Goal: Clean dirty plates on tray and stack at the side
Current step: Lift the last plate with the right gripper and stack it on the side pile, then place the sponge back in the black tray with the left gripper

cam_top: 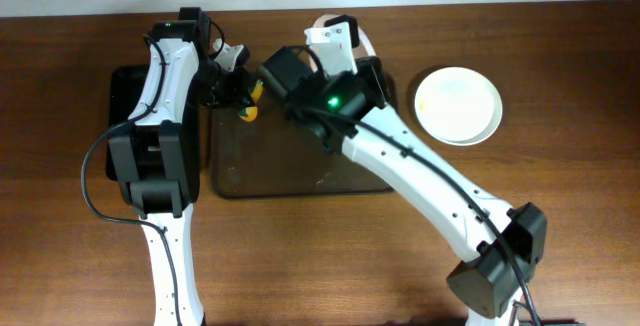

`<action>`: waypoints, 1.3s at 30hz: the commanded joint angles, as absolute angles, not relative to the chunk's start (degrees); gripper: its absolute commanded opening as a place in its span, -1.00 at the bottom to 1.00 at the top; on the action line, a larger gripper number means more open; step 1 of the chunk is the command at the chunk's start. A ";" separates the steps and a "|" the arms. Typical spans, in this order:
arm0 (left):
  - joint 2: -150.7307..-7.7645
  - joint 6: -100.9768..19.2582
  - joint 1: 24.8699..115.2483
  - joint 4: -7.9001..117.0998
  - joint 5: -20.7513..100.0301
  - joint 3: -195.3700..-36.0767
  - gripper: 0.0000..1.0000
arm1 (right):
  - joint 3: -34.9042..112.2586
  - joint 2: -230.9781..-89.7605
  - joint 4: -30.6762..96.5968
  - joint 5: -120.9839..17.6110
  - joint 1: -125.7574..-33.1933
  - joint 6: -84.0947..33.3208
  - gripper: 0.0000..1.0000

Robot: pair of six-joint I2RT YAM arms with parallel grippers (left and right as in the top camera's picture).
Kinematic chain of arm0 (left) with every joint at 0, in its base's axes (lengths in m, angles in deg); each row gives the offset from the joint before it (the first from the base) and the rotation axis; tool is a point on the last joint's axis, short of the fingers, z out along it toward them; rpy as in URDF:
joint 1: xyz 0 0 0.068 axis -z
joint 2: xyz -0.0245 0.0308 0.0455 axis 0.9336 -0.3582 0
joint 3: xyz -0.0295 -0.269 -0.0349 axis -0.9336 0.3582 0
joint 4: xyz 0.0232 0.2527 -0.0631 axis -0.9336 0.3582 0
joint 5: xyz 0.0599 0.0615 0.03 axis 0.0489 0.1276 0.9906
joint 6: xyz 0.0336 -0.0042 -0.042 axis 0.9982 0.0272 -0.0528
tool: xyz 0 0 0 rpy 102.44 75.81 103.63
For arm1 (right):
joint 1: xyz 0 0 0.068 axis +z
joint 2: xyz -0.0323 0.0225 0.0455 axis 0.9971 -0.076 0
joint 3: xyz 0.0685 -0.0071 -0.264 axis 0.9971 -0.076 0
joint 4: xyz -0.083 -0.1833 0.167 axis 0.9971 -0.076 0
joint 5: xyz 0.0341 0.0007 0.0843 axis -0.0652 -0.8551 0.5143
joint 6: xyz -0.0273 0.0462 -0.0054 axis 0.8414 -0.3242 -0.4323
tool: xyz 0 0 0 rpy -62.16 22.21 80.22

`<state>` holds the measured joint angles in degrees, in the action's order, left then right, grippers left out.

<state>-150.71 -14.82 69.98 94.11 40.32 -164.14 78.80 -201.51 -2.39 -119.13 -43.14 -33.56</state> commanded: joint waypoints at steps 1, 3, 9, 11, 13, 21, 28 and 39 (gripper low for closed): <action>-151.28 -13.94 70.14 93.95 40.32 -165.16 -0.99 | 78.75 -200.53 -2.26 -92.66 -53.70 -34.63 -0.92; -151.28 -13.94 70.14 93.95 40.34 -165.16 -1.00 | 78.75 -200.53 -2.42 -74.04 -65.59 -34.63 -0.92; -151.28 -13.94 70.14 93.30 40.32 -165.16 -0.99 | 75.50 -201.84 -6.33 -61.23 -94.24 -34.63 -0.92; -151.28 -13.99 70.14 93.32 40.32 -165.16 -0.99 | 70.27 -203.11 -3.53 -61.23 -98.28 -34.63 -0.92; -151.28 -13.99 70.14 93.32 40.32 -165.16 -1.00 | 64.98 -203.57 1.45 -61.21 -100.14 -34.65 -0.92; -151.26 -15.43 70.14 93.34 40.32 -165.21 -0.99 | 50.95 -203.59 16.10 -59.26 -95.07 -31.44 -0.18; -150.32 -33.50 70.11 117.14 70.72 -192.57 -1.00 | 63.50 -192.71 9.80 -52.40 -93.56 -30.81 0.24; -147.21 -42.75 63.58 110.28 90.00 -172.90 -0.99 | 63.34 -194.35 10.37 -57.38 -75.73 -29.91 0.45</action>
